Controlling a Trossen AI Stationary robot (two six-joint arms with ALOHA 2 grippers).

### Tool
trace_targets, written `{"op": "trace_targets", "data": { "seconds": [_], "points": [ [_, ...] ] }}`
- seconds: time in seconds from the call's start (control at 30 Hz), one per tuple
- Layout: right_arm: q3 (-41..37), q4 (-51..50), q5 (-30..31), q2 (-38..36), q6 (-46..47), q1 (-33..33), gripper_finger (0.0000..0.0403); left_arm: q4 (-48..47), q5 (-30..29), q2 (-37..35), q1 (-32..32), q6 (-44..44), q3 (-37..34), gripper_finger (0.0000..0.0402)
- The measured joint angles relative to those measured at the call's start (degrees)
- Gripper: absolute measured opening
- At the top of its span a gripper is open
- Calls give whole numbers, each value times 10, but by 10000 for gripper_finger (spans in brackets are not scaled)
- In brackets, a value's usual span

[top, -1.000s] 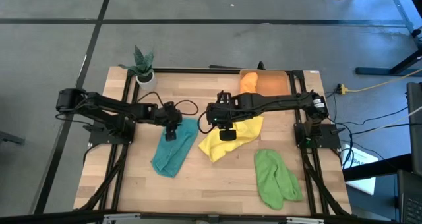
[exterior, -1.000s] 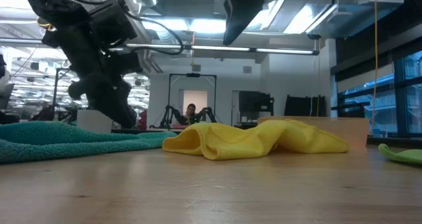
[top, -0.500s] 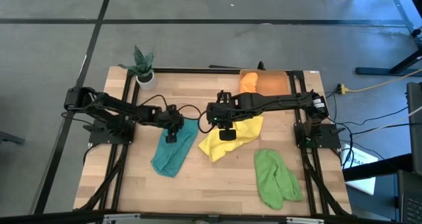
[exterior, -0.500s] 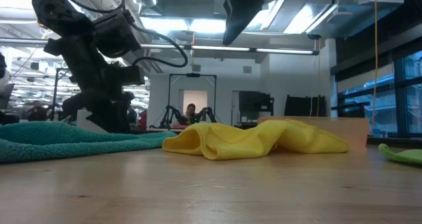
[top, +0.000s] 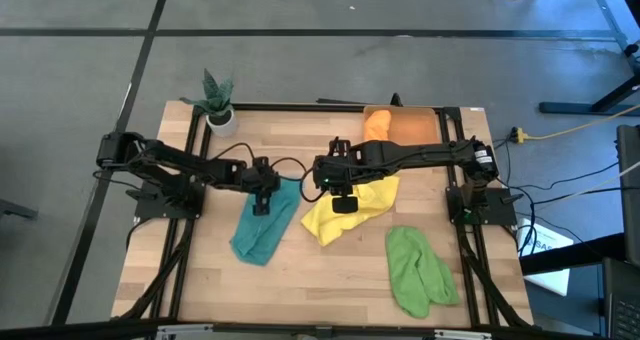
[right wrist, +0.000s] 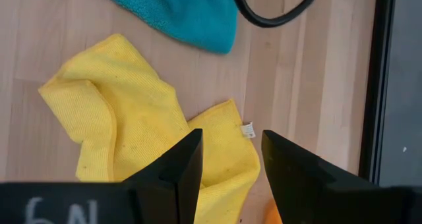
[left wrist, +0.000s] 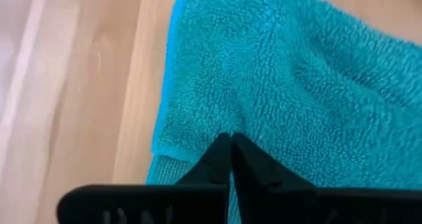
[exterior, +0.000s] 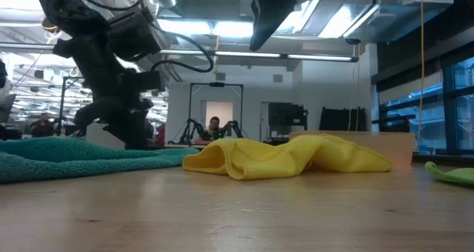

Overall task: Roll microfiber towels into tight, uniform cylinder then place into a basket
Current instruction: Roll the blue microfiber towel

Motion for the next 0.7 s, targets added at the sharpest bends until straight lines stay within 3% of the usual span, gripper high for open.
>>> {"op": "trace_targets", "data": {
  "seconds": [0.27, 0.7],
  "points": [
    [0, 2, 0, 0, 0, 0, 157, -80, 0, 0, 0, 3, 52, 1],
    [0, 6, -1, 0, 2, 0, 157, -89, 2, 1, 0, -28, 53, 36]
  ]
}}
